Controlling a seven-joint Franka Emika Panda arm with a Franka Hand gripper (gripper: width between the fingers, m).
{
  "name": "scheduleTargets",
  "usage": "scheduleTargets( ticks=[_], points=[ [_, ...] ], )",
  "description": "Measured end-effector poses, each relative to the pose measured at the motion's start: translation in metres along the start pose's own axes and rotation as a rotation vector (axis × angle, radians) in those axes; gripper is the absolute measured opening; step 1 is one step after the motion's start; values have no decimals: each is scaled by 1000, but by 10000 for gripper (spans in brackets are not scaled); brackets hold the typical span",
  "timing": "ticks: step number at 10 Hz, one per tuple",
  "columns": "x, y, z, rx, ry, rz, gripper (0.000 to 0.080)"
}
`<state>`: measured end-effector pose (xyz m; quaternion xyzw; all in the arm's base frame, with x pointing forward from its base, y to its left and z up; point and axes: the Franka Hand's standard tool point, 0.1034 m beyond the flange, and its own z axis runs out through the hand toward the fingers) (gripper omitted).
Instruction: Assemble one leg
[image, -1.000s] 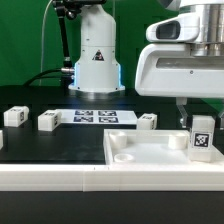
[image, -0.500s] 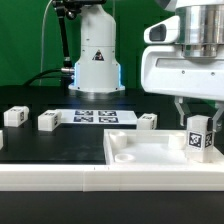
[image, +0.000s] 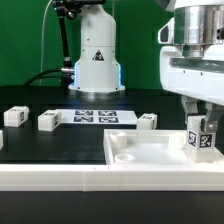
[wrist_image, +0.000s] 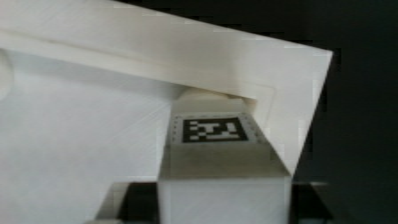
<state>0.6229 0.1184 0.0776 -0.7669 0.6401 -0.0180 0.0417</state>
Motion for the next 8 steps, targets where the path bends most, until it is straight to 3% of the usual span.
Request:
scheduleTargets(
  ticks=[3, 4, 5, 8],
  points=[
    [0, 0, 0, 1, -2, 35, 292],
    [0, 0, 0, 1, -2, -6, 472],
    [0, 0, 1, 0, -2, -44, 587],
    [-4, 0, 1, 3, -3, -310, 646]
  ],
)
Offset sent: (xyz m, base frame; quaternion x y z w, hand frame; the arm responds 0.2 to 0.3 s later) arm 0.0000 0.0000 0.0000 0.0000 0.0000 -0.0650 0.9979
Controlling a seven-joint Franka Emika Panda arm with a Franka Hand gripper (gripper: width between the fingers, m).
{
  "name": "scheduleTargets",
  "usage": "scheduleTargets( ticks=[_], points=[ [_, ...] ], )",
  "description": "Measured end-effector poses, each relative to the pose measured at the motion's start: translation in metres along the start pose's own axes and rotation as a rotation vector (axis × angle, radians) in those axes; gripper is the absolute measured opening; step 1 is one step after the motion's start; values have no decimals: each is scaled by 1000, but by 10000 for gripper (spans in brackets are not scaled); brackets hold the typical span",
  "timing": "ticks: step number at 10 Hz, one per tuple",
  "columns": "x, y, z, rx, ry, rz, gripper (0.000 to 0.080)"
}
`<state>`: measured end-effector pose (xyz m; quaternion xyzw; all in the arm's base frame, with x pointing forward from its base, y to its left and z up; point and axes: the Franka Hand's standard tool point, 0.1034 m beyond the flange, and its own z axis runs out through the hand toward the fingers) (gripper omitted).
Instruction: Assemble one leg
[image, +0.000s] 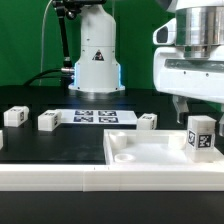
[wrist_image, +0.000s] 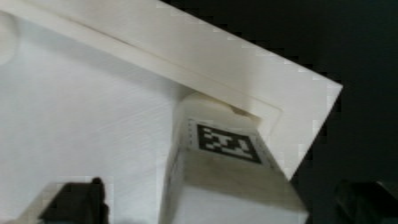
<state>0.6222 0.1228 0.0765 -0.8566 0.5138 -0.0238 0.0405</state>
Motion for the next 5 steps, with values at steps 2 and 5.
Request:
scheduleTargets(
  ticks=[2, 5],
  points=[
    [-3, -1, 0, -1, 1, -193, 646],
    [-1, -4, -2, 2, 3, -497, 649]
  ],
)
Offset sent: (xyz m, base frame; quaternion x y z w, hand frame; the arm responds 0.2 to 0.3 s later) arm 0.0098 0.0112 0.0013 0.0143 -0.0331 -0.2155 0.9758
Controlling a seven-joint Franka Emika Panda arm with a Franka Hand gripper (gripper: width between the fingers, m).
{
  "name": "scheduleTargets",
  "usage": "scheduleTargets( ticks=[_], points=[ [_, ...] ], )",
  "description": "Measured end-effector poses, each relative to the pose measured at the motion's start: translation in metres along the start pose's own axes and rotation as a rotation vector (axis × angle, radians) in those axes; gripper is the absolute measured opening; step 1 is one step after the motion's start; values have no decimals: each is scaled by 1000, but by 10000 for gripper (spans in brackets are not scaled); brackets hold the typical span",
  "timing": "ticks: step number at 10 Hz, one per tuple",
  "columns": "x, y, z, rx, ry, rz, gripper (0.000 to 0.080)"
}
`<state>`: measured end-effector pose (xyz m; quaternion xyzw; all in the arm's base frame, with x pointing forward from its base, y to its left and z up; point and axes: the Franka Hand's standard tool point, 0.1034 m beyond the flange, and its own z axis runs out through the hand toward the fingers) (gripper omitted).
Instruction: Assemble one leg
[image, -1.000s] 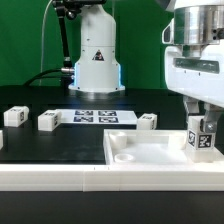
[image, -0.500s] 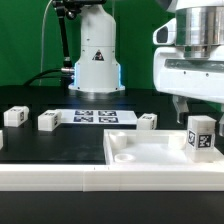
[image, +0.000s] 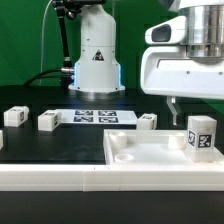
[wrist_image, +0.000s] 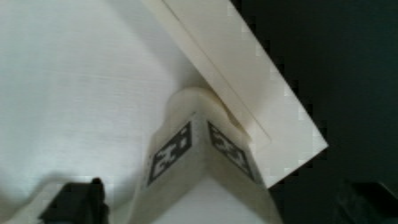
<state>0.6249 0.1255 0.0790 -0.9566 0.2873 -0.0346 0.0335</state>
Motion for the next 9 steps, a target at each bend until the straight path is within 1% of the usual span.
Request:
scheduleTargets(
  ticks=[1, 2, 3, 4, 5, 7, 8, 9],
  points=[
    [0, 0, 0, 1, 1, -53, 649],
    [1, 0, 0, 1, 2, -188, 649],
    [2, -1, 0, 5, 11, -268, 649],
    [2, -2, 0, 4, 12, -363, 649],
    [2, -2, 0, -4, 16, -438, 649],
    [4, 2, 1, -7, 16, -506, 649],
    [4, 3, 1, -14, 18, -562, 649],
    [4, 3, 1, -15, 18, -570, 532]
  ],
)
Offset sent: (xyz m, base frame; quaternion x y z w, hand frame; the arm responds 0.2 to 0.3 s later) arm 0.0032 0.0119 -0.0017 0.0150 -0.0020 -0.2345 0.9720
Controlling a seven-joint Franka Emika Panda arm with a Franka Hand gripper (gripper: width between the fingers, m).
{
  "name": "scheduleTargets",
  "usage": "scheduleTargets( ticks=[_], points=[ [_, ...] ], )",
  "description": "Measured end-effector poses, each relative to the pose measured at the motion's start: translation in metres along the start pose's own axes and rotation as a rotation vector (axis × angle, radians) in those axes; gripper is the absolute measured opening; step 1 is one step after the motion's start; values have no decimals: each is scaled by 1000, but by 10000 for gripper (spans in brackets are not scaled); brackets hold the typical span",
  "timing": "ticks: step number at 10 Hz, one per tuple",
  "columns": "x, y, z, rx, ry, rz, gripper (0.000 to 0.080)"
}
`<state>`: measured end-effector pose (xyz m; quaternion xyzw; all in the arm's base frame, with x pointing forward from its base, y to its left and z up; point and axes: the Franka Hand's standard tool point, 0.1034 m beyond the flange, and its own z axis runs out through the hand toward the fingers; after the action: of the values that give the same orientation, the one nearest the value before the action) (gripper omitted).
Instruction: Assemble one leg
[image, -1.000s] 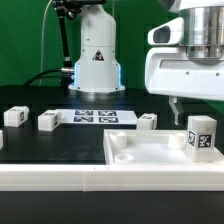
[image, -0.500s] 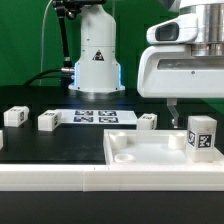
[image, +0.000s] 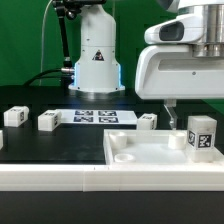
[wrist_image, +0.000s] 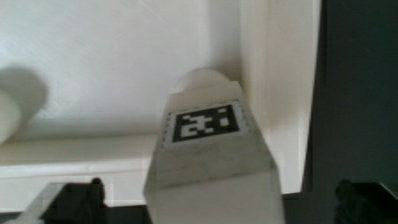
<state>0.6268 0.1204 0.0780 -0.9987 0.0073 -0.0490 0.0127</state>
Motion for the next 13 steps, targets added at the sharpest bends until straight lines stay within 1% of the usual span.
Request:
scheduleTargets(
  ticks=[1, 2, 3, 6, 9, 10, 13],
  points=[
    [0, 0, 0, 0, 0, 2, 532],
    [0, 0, 0, 0, 0, 2, 396],
    [0, 0, 0, 0, 0, 2, 290],
    [0, 0, 0, 0, 0, 35, 290],
    [0, 3, 0, 1, 1, 382, 290],
    [0, 3, 0, 1, 2, 447, 290],
    [-1, 4, 0, -7, 5, 802, 290]
  ],
)
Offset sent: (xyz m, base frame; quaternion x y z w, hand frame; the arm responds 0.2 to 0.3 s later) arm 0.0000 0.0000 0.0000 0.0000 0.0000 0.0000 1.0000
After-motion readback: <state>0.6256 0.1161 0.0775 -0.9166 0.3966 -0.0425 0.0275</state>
